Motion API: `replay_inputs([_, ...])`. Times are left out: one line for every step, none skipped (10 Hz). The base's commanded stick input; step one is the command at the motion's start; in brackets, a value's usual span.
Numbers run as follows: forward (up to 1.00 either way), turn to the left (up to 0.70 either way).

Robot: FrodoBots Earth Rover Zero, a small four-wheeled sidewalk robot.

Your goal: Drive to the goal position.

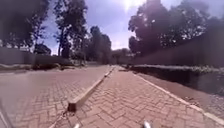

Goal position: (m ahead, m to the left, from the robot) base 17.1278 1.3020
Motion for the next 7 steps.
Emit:
replay_inputs([0.70, 0.00])
replay_inputs([0.70, 0.00])
replay_inputs([0.70, 0.00])
replay_inputs([0.70, 0.00])
replay_inputs([0.70, 0.00])
replay_inputs([0.70, 0.00])
replay_inputs([0.70, 0.00])
